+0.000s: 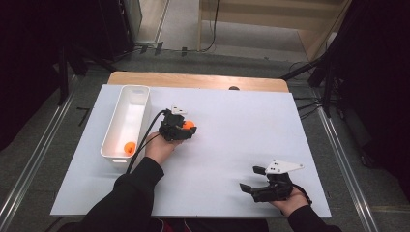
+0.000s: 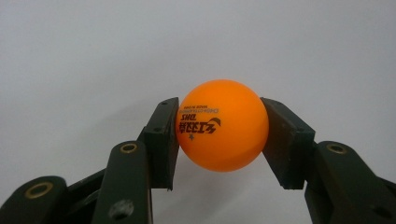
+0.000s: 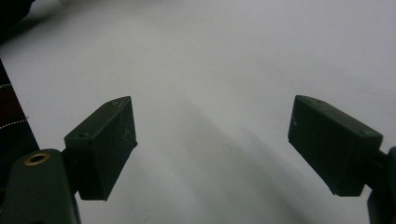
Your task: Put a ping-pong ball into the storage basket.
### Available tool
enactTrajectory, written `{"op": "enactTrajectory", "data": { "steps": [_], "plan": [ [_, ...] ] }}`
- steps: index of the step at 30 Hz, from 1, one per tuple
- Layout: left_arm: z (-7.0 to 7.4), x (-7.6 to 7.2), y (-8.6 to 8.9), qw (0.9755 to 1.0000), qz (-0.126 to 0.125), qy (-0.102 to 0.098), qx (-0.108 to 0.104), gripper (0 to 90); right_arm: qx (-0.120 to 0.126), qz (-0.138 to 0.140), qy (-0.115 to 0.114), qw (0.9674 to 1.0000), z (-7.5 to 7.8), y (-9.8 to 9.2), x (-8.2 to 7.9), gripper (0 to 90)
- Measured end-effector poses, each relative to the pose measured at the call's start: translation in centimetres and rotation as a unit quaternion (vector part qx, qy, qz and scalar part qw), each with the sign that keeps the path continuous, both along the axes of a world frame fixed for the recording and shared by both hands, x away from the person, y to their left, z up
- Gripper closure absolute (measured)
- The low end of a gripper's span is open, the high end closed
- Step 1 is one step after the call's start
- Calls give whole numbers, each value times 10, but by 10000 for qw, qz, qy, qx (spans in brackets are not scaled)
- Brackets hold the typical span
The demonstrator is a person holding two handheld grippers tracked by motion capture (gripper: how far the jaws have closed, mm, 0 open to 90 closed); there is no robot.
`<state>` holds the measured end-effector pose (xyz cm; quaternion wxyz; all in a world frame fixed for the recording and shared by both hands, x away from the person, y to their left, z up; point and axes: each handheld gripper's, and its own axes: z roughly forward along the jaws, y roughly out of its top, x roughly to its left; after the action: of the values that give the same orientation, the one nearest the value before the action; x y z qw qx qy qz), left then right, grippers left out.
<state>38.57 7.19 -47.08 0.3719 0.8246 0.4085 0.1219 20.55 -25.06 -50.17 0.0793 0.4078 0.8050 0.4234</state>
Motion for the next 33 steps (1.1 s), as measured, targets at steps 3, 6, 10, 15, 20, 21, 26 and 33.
{"op": "enactTrajectory", "data": {
  "steps": [3, 6, 10, 15, 20, 21, 26, 33],
  "plan": [
    [5, -1, 1, 10000, -41, 1, -55, 511, 47, -25, 25, 10000, 0, -1, 1, 138],
    [10, 0, 4, 9999, -95, 69, -103, 511, 71, -15, -14, 10000, 0, 0, 1, 138],
    [14, 1, 9, 9996, -63, 219, -189, 511, 57, 11, -6, 10000, 1, 1, 1, 137],
    [20, 1, 14, 9992, -69, 314, -244, 510, 57, 22, -6, 10000, 0, 1, 1, 137],
    [28, -1, 14, 9993, -105, 291, -210, 510, 69, 5, -11, 10000, 1, 0, 1, 137],
    [29, -2, 15, 9992, -111, 290, -239, 510, 70, 5, -8, 10000, 1, 0, 1, 137],
    [35, -3, 17, 9993, -149, 279, -205, 510, 56, -22, -7, 10000, 1, 0, 1, 137],
    [40, -4, 20, 9992, -157, 300, -211, 510, 74, 3, -2, 10000, 1, 1, 1, 138]
  ]
}}
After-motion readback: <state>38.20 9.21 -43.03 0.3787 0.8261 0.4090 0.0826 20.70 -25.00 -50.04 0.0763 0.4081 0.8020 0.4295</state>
